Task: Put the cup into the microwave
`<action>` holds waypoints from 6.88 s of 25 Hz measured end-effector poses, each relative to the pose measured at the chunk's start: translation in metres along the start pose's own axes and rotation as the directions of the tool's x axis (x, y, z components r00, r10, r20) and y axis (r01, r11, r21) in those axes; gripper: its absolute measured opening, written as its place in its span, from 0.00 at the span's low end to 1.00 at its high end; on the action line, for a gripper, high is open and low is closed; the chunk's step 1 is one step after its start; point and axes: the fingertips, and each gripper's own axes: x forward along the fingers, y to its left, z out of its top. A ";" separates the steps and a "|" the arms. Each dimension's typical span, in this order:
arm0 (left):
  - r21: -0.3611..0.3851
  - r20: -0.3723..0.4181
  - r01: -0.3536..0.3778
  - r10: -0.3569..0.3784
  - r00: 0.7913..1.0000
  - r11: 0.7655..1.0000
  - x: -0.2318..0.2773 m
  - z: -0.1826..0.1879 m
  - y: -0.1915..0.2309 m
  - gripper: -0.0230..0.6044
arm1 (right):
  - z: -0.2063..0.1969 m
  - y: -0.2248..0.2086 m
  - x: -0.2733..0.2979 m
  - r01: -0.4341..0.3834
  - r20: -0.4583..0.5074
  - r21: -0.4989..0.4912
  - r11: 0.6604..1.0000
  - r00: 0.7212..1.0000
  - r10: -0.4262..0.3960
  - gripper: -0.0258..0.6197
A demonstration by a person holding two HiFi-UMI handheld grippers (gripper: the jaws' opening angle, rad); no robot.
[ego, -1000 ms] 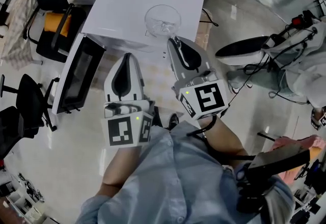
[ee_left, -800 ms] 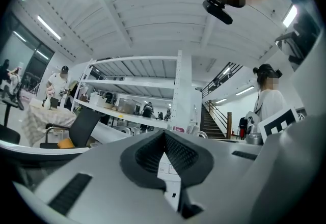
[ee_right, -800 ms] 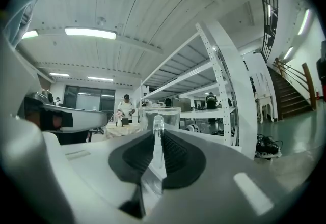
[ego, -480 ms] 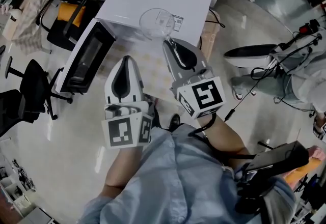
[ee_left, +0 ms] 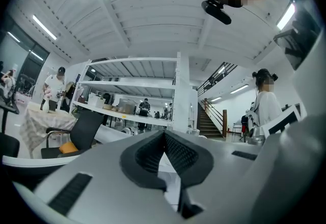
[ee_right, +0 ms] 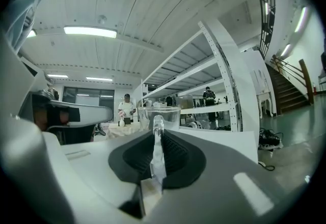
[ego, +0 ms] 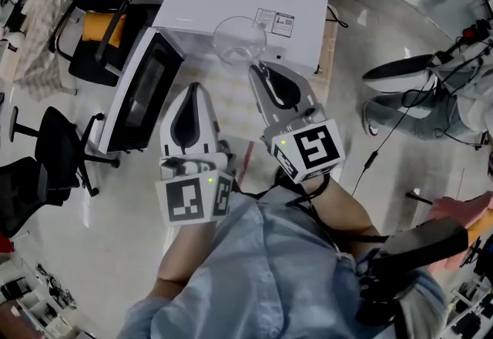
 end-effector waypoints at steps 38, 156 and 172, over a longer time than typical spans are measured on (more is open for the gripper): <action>-0.029 -0.051 0.224 -0.225 0.973 0.974 0.059 -0.105 0.082 0.05 | -0.150 0.007 0.074 0.196 -0.061 0.029 0.980 0.979 -0.194 0.08; 0.027 -0.091 0.127 -0.124 0.988 0.992 0.045 -0.037 0.047 0.05 | -0.059 0.032 0.058 0.026 -0.106 0.124 0.992 0.994 -0.013 0.04; -0.003 0.002 0.076 -0.076 0.997 0.997 0.007 0.023 -0.002 0.05 | 0.025 0.045 0.011 -0.087 -0.021 0.073 0.994 0.996 0.089 0.04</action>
